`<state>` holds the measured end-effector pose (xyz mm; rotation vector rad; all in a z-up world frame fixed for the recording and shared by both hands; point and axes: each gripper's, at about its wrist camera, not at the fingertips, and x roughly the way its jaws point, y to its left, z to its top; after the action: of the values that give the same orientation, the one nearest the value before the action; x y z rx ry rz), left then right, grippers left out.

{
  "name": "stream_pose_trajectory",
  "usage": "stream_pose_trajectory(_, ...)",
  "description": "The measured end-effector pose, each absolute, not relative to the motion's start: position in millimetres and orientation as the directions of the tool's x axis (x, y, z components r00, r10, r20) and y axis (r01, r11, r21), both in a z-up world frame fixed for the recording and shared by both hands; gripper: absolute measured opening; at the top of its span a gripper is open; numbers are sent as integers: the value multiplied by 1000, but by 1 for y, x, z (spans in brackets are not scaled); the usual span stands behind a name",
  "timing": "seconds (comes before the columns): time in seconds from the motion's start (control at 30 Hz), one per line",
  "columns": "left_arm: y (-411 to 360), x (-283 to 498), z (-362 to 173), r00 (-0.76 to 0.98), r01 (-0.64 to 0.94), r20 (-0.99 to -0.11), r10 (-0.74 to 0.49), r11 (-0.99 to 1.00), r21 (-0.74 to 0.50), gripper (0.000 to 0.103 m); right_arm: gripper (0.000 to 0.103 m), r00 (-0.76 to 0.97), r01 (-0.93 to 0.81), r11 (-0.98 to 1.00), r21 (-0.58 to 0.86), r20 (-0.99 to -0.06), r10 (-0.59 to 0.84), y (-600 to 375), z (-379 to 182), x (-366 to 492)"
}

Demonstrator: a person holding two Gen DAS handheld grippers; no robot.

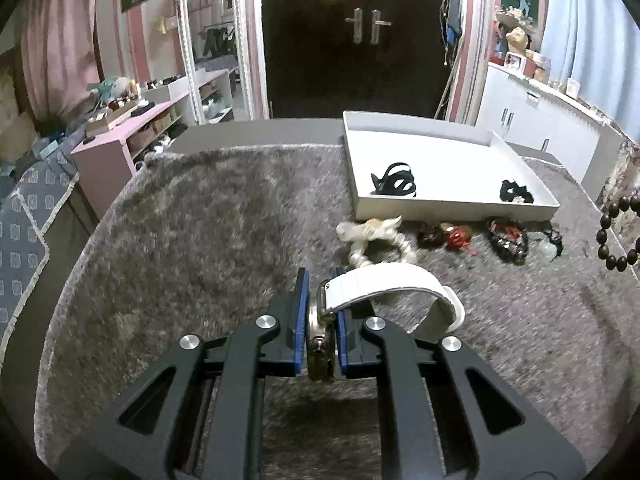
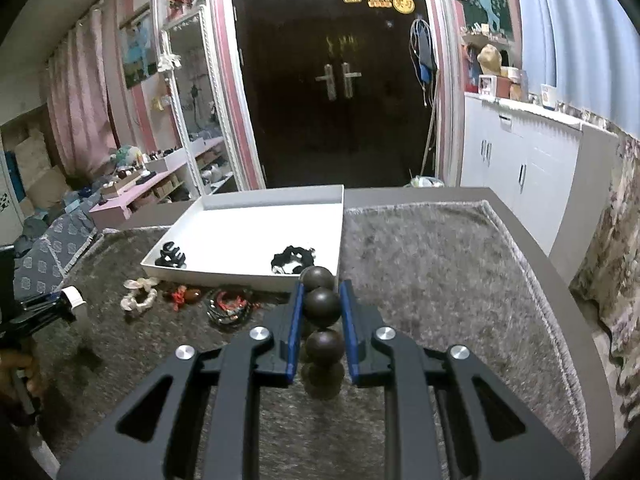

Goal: Organize jewelry
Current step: 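Close the left tool on the watch case while the right tool grasps the wooden bead bracelet, then release the watch into the tray with the left tool while the right tool drops the wooden bracelet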

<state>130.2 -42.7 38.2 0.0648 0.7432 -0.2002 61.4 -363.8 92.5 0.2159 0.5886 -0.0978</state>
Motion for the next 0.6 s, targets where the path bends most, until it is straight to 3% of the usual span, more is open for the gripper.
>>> stream_pose_trajectory(0.6,-62,153,65,744,235,-644,-180,972,-1,10,18,845,119,981,152,-535,-19,-359,109,77)
